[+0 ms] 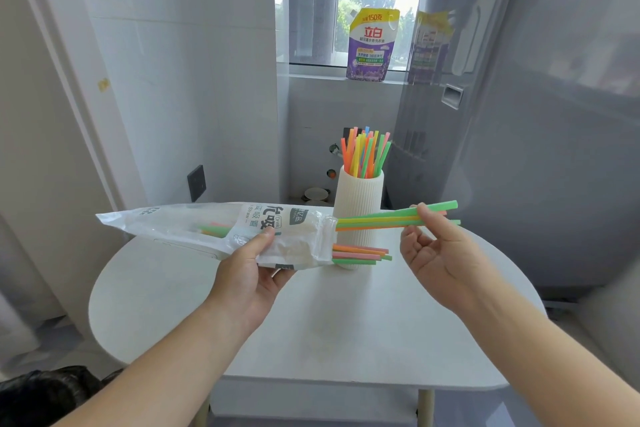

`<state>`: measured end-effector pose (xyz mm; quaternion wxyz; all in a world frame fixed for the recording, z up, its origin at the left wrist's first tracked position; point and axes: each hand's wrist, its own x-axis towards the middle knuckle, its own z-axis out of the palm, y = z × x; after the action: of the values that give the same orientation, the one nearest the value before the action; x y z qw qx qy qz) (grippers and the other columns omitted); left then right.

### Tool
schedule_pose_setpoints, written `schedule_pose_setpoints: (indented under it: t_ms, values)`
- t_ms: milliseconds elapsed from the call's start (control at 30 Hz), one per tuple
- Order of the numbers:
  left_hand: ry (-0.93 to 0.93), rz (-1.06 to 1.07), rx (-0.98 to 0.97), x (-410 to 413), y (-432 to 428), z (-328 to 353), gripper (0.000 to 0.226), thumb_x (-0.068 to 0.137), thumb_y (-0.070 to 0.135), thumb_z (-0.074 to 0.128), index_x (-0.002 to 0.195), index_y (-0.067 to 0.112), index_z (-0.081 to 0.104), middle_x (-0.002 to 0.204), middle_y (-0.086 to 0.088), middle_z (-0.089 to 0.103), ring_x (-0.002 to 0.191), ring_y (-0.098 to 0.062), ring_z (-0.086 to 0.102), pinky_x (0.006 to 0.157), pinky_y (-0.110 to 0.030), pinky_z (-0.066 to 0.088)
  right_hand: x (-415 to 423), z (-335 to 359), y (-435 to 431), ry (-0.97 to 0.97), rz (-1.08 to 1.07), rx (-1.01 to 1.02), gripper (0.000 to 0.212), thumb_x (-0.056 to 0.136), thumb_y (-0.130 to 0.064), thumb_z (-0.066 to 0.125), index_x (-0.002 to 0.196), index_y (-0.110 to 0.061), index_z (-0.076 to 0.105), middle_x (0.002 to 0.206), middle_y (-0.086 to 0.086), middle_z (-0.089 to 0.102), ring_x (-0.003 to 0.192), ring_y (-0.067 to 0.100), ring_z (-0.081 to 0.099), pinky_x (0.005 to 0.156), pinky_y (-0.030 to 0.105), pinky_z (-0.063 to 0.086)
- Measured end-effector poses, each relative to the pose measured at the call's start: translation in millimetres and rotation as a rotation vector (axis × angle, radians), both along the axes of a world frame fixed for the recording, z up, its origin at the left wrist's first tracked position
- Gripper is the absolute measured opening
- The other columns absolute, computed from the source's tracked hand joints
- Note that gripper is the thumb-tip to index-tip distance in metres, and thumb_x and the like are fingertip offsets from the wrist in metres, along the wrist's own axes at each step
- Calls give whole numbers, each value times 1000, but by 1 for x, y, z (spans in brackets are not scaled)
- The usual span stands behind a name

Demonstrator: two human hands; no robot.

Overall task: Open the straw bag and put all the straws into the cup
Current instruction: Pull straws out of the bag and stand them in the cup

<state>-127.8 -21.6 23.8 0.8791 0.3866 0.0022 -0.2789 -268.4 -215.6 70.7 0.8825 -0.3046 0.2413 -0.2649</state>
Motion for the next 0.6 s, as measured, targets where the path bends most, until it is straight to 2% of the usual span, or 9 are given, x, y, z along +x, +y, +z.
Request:
schedule_pose_setpoints:
  t_ms: [200,267,333,500,600]
  values:
    - [20,-8,9,-5,-4,0,35,97,8,62,131,14,65,121,-10,76,92,-23,76,61,-34,63,14,3,9,5,-74,-45,13,88,-16,73,91,-9,63,74,2,51,65,10,51,55,16,52]
    - [24,-12,10,-6,-4,0,35,97,8,62,131,13,65,121,-10,76,93,-23,76,60,-33,63,18,4,10,35,-77,-85,12,89,-16,73,89,-9,64,72,1,54,64,10,54,57,17,54]
    - [20,-15,11,-6,-4,0,35,97,8,62,132,13,64,121,-10,76,93,-23,76,60,-33,63,20,5,10,56,-77,-116,16,90,-19,72,97,-5,68,73,2,57,65,10,57,60,18,55]
    - [-5,-26,7,-5,-4,0,36,99,8,60,134,13,64,121,-9,76,95,-23,76,62,-33,63,24,4,7,186,-130,-328,27,97,-26,61,108,-4,71,90,6,61,82,13,59,82,26,53]
    - [-10,-29,9,-6,-5,-1,35,99,8,60,133,13,64,122,-10,76,94,-22,76,62,-33,63,24,3,6,234,-161,-374,30,99,-27,57,112,-4,70,95,7,67,87,14,65,82,27,55]
